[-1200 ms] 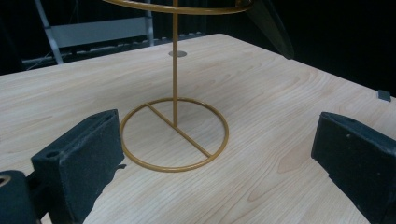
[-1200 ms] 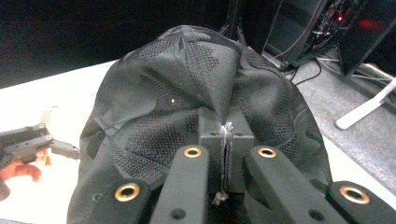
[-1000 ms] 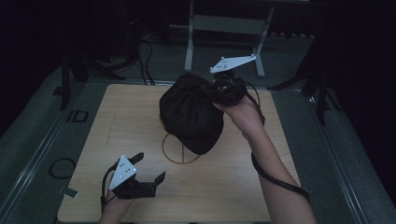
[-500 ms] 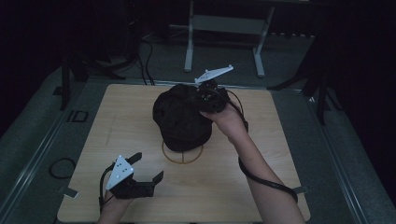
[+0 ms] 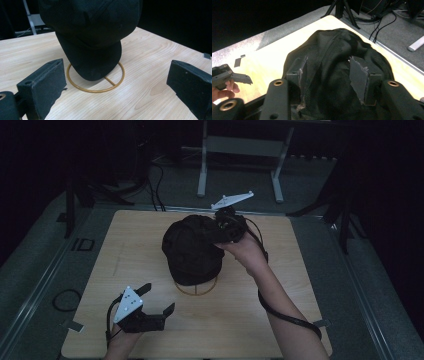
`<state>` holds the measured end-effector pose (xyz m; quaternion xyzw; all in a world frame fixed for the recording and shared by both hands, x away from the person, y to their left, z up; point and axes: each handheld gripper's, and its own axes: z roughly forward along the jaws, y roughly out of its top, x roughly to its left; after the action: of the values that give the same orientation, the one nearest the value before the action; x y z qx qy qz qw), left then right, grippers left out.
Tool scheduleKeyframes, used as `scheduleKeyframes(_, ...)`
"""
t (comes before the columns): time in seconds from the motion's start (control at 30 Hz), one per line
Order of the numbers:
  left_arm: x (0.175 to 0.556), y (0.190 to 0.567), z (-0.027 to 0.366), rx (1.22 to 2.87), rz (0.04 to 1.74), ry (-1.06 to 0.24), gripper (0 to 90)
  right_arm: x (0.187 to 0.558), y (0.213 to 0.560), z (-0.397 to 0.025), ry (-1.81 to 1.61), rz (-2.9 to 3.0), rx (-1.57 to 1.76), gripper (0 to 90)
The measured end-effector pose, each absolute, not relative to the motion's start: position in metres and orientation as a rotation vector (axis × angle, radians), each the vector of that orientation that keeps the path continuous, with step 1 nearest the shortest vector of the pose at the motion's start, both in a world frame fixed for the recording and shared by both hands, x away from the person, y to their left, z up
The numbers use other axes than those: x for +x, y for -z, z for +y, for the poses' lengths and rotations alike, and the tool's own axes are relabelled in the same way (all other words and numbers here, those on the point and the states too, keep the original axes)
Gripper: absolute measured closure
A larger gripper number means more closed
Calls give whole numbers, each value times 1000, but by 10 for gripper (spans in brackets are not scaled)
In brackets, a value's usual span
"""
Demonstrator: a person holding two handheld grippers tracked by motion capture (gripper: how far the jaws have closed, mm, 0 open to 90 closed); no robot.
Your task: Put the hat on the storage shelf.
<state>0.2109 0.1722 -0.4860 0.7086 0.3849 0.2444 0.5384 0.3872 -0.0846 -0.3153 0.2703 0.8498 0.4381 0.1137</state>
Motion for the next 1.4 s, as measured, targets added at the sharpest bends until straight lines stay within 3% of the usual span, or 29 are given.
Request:
scheduleKeyframes(0.3,212,487,173,1690,925,-591,26,381,311,-99,-1310,2464,796,370)
scheduleKeyframes(0.5,213,488,174,1697,937,-597,26,378,310,-110,-1342,2435,804,201)
scheduleKeyframes(0.67,213,489,174,1699,943,-612,26,375,312,-120,-1359,2424,790,128)
scheduleKeyframes(1.4,216,498,182,1687,1006,-639,52,368,346,-170,-1343,2303,838,129)
